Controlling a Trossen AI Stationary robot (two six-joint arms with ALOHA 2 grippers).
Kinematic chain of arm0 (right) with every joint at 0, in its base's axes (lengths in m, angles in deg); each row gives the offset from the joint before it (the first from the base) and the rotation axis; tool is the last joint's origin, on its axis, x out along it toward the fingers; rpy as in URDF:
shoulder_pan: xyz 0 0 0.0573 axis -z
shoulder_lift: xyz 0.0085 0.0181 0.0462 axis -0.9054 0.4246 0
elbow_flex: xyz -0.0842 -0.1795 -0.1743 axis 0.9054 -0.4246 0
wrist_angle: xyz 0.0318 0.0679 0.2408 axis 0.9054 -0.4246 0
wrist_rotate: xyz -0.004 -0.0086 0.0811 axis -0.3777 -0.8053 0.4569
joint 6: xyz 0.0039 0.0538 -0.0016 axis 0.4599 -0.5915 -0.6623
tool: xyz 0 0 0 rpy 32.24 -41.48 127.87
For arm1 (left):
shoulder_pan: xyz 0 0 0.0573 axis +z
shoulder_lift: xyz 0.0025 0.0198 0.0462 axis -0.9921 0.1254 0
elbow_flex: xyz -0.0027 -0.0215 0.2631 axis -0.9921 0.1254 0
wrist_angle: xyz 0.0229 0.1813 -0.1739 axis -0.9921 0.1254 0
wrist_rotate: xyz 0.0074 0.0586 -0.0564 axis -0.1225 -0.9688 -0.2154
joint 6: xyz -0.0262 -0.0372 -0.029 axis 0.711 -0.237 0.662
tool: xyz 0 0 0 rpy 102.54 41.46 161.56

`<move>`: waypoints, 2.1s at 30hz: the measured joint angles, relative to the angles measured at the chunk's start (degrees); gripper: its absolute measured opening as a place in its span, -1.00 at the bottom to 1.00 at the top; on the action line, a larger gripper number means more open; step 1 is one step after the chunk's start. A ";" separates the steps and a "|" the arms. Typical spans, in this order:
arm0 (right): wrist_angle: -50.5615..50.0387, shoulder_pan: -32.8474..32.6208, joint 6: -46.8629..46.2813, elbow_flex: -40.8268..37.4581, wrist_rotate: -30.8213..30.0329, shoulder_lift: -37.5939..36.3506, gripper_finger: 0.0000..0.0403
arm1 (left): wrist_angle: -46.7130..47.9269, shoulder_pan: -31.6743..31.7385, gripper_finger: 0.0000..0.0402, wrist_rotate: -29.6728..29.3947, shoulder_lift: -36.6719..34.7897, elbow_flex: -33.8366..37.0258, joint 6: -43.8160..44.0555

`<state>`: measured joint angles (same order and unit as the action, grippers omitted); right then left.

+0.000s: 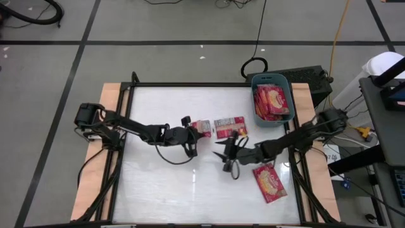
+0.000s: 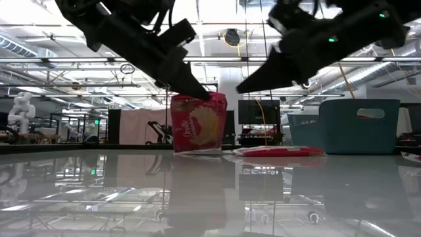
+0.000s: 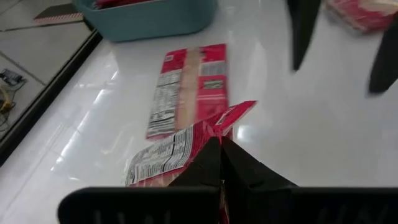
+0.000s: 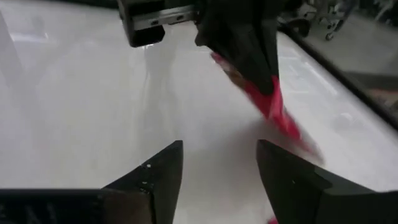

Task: Sort popcorn bags into baskets
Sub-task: Put the red popcorn bag into the blue bin

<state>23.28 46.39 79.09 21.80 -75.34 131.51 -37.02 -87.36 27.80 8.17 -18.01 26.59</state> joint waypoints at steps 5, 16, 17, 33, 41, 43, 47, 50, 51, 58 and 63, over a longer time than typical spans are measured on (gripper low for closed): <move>-1.86 0.05 6.94 5.06 -6.03 4.82 0.10 | 0.29 -1.81 -1.00 -0.03 -0.67 -0.02 1.17; -1.69 1.68 12.92 5.18 -3.57 7.33 0.15 | -1.63 -6.63 -1.00 -0.01 -0.62 -0.02 1.42; -0.52 2.40 13.78 5.18 -2.39 7.82 0.15 | -1.91 -6.94 -1.00 -0.01 -0.62 -0.04 1.25; 5.27 5.27 17.76 5.18 3.72 10.33 -0.82 | -4.57 -8.45 -0.81 -0.82 -1.81 -0.07 0.26; -0.06 5.27 17.97 5.14 3.55 5.08 -0.77 | 5.14 -10.92 -0.35 -16.15 -12.23 -0.28 0.70; -2.51 5.27 16.28 5.14 3.53 3.51 -0.76 | 9.53 -11.11 -0.31 -18.11 -14.41 -0.07 1.25; -6.31 4.89 11.08 5.10 3.53 0.97 -0.85 | 12.02 -11.59 -0.29 -18.24 -16.36 -0.11 5.77; -7.62 3.82 10.12 5.05 3.38 -0.84 -0.91 | 11.35 -12.92 -0.29 -18.17 -16.24 0.56 8.66; -7.30 3.48 9.74 5.07 3.37 -1.49 -0.91 | 10.38 -13.50 -0.29 -18.16 -16.10 1.14 9.32; -8.55 1.11 10.29 4.77 0.07 -9.80 -0.83 | -3.34 -16.26 -0.29 -20.55 -15.63 9.32 11.19; -5.56 0.77 10.71 3.44 0.38 -13.02 -0.90 | -14.75 -15.40 -0.29 -23.03 -15.55 17.88 13.92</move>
<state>17.71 47.16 89.80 25.24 -74.96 118.49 -51.77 -102.76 4.77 -7.37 -0.13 40.50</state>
